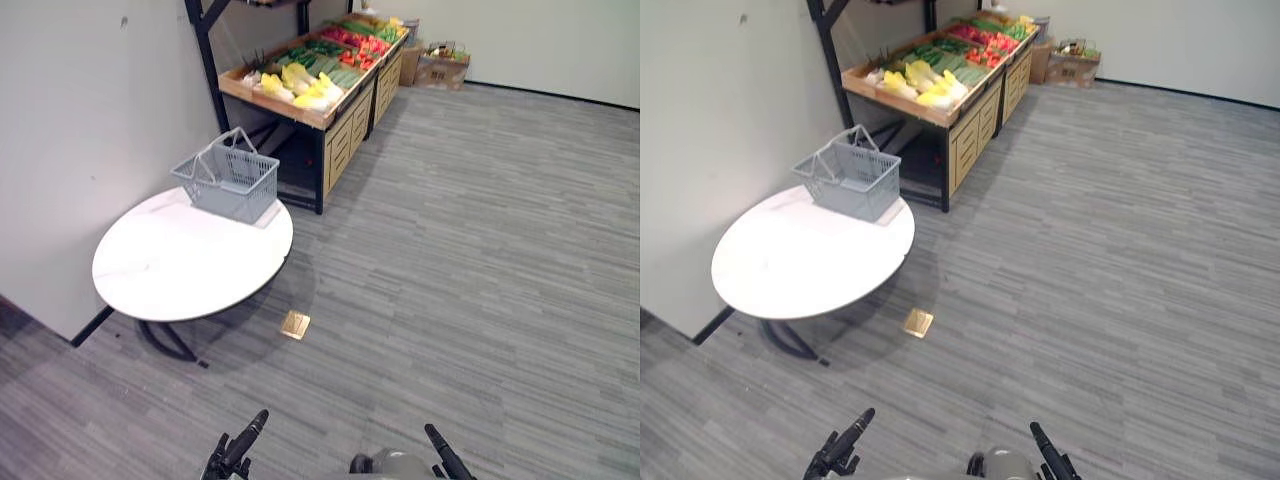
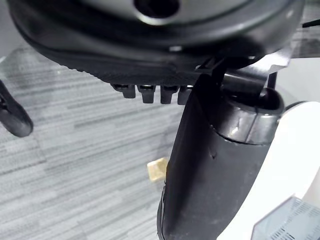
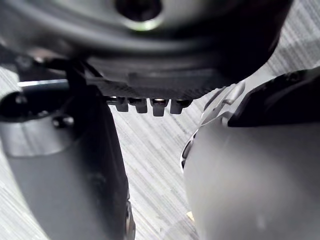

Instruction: Pick vegetable in the basket

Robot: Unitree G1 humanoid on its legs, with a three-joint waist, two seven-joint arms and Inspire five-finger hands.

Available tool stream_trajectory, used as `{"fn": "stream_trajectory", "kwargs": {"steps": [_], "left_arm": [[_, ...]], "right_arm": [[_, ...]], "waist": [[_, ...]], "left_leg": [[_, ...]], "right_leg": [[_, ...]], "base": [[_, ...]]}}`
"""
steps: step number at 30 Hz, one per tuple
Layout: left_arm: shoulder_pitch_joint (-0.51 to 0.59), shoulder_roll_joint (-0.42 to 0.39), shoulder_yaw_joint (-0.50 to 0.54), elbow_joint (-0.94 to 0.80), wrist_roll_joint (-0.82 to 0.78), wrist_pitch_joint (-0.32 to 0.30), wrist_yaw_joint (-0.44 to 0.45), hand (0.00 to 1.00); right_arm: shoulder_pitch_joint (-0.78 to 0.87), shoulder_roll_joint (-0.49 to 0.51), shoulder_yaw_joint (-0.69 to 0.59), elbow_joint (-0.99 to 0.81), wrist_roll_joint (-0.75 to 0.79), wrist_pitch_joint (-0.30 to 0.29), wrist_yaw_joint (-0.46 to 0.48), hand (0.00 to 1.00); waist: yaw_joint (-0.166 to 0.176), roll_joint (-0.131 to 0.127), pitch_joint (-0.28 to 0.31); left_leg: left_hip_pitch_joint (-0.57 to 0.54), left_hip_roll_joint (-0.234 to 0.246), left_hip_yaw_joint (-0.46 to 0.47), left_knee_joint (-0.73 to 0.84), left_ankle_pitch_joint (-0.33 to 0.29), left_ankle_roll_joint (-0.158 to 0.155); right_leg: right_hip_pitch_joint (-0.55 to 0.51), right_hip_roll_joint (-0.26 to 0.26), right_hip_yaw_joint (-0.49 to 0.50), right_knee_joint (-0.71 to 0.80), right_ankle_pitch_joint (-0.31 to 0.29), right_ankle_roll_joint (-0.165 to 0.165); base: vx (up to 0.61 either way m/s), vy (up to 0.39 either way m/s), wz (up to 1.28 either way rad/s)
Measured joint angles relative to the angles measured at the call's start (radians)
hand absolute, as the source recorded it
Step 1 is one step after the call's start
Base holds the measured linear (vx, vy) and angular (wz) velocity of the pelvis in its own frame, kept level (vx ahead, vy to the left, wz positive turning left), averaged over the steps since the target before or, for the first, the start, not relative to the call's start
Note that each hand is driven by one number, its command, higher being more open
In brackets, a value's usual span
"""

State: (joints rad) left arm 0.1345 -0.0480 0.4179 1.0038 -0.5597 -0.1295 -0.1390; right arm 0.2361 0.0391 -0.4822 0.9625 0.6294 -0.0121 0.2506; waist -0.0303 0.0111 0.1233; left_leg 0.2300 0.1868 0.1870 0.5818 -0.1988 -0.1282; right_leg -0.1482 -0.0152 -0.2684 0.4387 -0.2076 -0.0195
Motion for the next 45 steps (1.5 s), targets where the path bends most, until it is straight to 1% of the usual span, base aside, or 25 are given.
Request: {"fn": "stream_trajectory", "kwargs": {"steps": [1,3,4,5,6,8,9,10,11,12,14,16,17,22,26,27,28,30,33,36,38,40,42,43,45], "left_arm": [[0.0,-0.002,0.008,-0.001,0.001,0.003,-0.001,1.0],[0.002,-0.02,0.05,-0.001,0.001,0.009,-0.006,1.0],[-0.002,-0.037,0.082,-0.007,0.001,0.01,-0.007,1.0],[0.01,-0.039,0.112,-0.013,0.001,0.011,-0.004,1.0],[0.023,-0.028,0.117,-0.03,-0.01,0.007,0.003,1.0],[0.015,-0.014,0.117,-0.043,-0.01,0.006,-0.003,1.0],[0.016,-0.005,0.103,-0.041,-0.007,0.001,-0.008,1.0],[0.023,0.0,0.077,-0.035,0.002,-0.001,-0.008,1.0],[0.03,0.0,0.069,-0.036,0.004,0.0,-0.008,1.0],[0.044,0.003,0.058,-0.029,0.015,0.004,-0.005,1.0],[0.074,0.009,0.061,-0.018,0.01,0.007,0.007,1.0],[0.071,0.031,0.058,-0.019,0.004,0.0,0.007,1.0],[0.068,0.038,0.058,-0.013,0.003,0.001,0.009,1.0],[0.07,0.062,0.01,0.041,0.0,0.001,0.012,1.0],[0.071,0.08,-0.063,0.049,-0.002,-0.004,0.007,1.0],[0.074,0.091,-0.079,0.054,-0.013,-0.015,0.008,1.0],[0.074,0.104,-0.097,0.055,-0.02,-0.024,0.008,1.0],[0.075,0.107,-0.121,0.059,-0.02,-0.039,0.01,1.0],[0.076,0.103,-0.131,0.073,-0.021,-0.047,0.011,1.0],[0.066,0.087,-0.124,0.072,-0.02,-0.059,0.006,1.0],[0.052,0.068,-0.092,0.058,-0.021,-0.057,0.003,1.0],[0.04,0.046,-0.037,0.044,-0.021,-0.057,-0.003,1.0],[0.039,0.032,0.003,0.036,-0.021,-0.057,-0.011,1.0],[0.046,0.04,0.016,0.023,-0.022,-0.057,-0.015,1.0],[0.045,0.004,0.04,0.027,-0.038,-0.059,-0.014,1.0]], "right_arm": [[0.01,-0.001,-0.007,-0.01,0.0,-0.001,0.0,1.0],[0.011,-0.004,-0.009,-0.018,0.0,-0.005,0.0,1.0],[0.012,-0.006,-0.008,-0.026,-0.002,-0.005,0.0,1.0],[0.011,-0.012,-0.001,-0.025,-0.004,-0.005,0.0,1.0],[0.011,0.001,0.003,-0.026,-0.001,-0.009,0.0,1.0],[-0.011,-0.004,0.001,-0.016,-0.001,-0.013,0.0,1.0],[-0.054,-0.012,0.0,0.021,-0.001,-0.013,0.0,1.0],[-0.09,-0.022,-0.007,0.033,-0.001,-0.012,0.0,1.0],[-0.101,-0.023,-0.007,0.028,-0.001,-0.015,0.002,1.0],[-0.114,-0.026,-0.007,0.02,0.0,-0.015,0.007,1.0],[-0.095,-0.014,0.001,0.015,0.0,-0.014,0.01,1.0],[-0.084,0.003,0.037,0.014,-0.001,-0.01,0.012,1.0],[-0.079,0.005,0.053,0.024,-0.002,0.0,0.012,1.0],[-0.08,-0.001,0.07,0.04,-0.046,0.008,0.016,1.0],[-0.085,-0.029,0.064,0.07,-0.057,0.001,0.029,1.0],[-0.083,-0.026,0.049,0.074,-0.057,-0.002,0.029,1.0],[-0.077,-0.027,0.04,0.077,-0.056,0.0,0.028,1.0],[-0.066,-0.034,0.03,0.075,-0.057,0.0,0.029,1.0],[-0.066,-0.043,0.008,0.079,-0.059,-0.008,0.028,1.0],[-0.065,-0.04,-0.008,0.082,-0.058,-0.01,0.028,1.0],[-0.063,-0.034,-0.007,0.072,-0.057,-0.011,0.027,1.0],[-0.045,-0.02,-0.005,0.071,-0.056,-0.009,0.028,1.0],[-0.005,-0.012,0.015,0.074,-0.058,-0.008,0.026,1.0],[0.021,-0.004,0.042,0.075,-0.06,-0.008,0.025,1.0],[0.032,-0.04,0.046,0.095,-0.063,0.0,0.02,1.0]], "waist": [[0.0,0.008,-0.008],[-0.002,0.021,-0.018],[-0.003,0.028,-0.019],[0.004,0.022,-0.009],[0.004,0.012,0.0],[0.016,-0.003,0.019],[0.031,-0.031,0.027],[0.036,-0.037,0.03],[0.037,-0.036,0.031],[0.038,-0.031,0.033],[0.075,-0.027,0.029],[0.072,-0.073,0.025],[0.077,-0.079,0.029],[0.077,-0.07,0.022],[0.075,-0.058,-0.001],[0.073,-0.064,-0.005],[0.057,-0.08,-0.016],[0.046,-0.072,-0.016],[0.029,-0.051,-0.003],[0.025,-0.024,0.014],[0.023,-0.002,0.028],[0.021,-0.01,0.03],[0.021,-0.033,0.026],[0.022,-0.062,0.021],[0.024,-0.019,0.01]], "left_leg": [[-0.049,0.027,-0.014,0.113,0.051,-0.035],[-0.102,0.044,-0.02,0.219,0.139,-0.034],[-0.132,0.056,-0.014,0.251,0.23,-0.019],[-0.143,0.083,0.004,0.311,0.381,-0.005],[-0.217,0.128,0.009,0.452,0.344,0.022],[-0.327,0.128,0.035,0.508,0.097,0.069],[-0.361,0.086,0.095,0.36,-0.017,0.061],[-0.384,0.025,0.122,0.127,-0.045,0.061],[-0.399,-0.002,0.122,0.011,-0.039,0.062],[-0.423,-0.039,0.103,-0.201,0.019,0.068],[-0.405,-0.081,0.064,-0.317,0.218,0.118],[-0.412,-0.109,0.072,-0.303,0.187,0.142],[-0.412,-0.115,0.086,-0.277,0.166,0.157],[-0.319,-0.137,0.138,-0.289,0.131,0.185],[-0.202,-0.182,0.133,-0.433,0.116,0.177],[-0.176,-0.208,0.131,-0.451,0.11,0.186],[-0.164,-0.231,0.116,-0.457,0.092,0.192],[-0.129,-0.245,0.092,-0.474,0.071,0.197],[-0.056,-0.246,0.066,-0.491,0.06,0.214],[0.005,-0.213,0.046,-0.527,0.059,0.212],[0.015,-0.161,0.02,-0.527,0.037,0.18],[0.011,-0.134,-0.017,-0.501,0.0,0.155],[0.01,-0.13,-0.069,-0.462,-0.04,0.121],[0.01,-0.142,-0.097,-0.441,-0.063,0.096],[-0.003,-0.082,-0.126,-0.423,-0.082,0.063]], "right_leg": [[0.022,0.015,-0.002,-0.019,0.001,-0.013],[0.06,0.025,0.001,-0.05,-0.006,-0.027],[0.088,0.042,0.005,-0.075,-0.016,-0.034],[0.159,0.061,0.025,-0.135,-0.014,-0.034],[0.235,0.078,0.034,-0.213,0.0,-0.044],[0.306,0.071,0.041,-0.274,0.009,-0.048],[0.344,0.043,0.064,-0.294,0.024,-0.034],[0.362,0.017,0.087,-0.305,0.023,-0.032],[0.373,0.009,0.096,-0.315,0.021,-0.026],[0.398,0.001,0.116,-0.338,0.011,-0.004],[0.441,-0.014,0.174,-0.358,-0.015,0.033],[0.43,-0.05,0.186,-0.347,-0.016,0.03],[0.427,-0.063,0.204,-0.334,-0.006,0.042],[0.444,-0.103,0.267,-0.271,0.057,0.067],[0.315,-0.131,0.263,0.047,0.058,0.071],[0.259,-0.155,0.258,0.187,0.075,0.092],[0.21,-0.184,0.248,0.303,0.118,0.116],[0.151,-0.21,0.239,0.445,0.225,0.132],[0.076,-0.244,0.144,0.56,0.114,0.121],[0.015,-0.193,0.1,0.463,0.027,0.12],[-0.041,-0.125,0.113,0.278,0.009,0.114],[-0.047,-0.086,0.179,0.1,0.033,0.122],[-0.033,-0.084,0.255,-0.025,0.105,0.12],[-0.016,-0.094,0.289,-0.075,0.164,0.12],[-0.007,-0.058,0.224,-0.052,0.109,0.087]], "base": [[0.38,-0.107,0.01],[0.32,-0.01,0.0],[0.44,-0.032,-0.06],[0.41,-0.032,-0.04],[0.39,-0.04,-0.03],[0.24,0.005,-0.1],[0.34,0.096,-0.58],[0.33,0.123,-0.68],[0.34,0.169,-0.65],[0.26,0.139,-0.58],[0.37,0.182,-0.69],[0.49,0.221,-0.1],[0.44,0.209,-0.02],[0.25,0.137,-0.3],[0.16,0.134,-0.12],[0.14,0.13,0.18],[0.18,0.122,0.29],[0.2,0.09,0.36],[0.22,0.07,0.28],[0.18,-0.03,0.25],[0.16,-0.125,0.28],[0.13,-0.228,0.58],[0.22,-0.318,0.74],[0.3,-0.338,0.71],[0.33,-0.311,0.65]]}}
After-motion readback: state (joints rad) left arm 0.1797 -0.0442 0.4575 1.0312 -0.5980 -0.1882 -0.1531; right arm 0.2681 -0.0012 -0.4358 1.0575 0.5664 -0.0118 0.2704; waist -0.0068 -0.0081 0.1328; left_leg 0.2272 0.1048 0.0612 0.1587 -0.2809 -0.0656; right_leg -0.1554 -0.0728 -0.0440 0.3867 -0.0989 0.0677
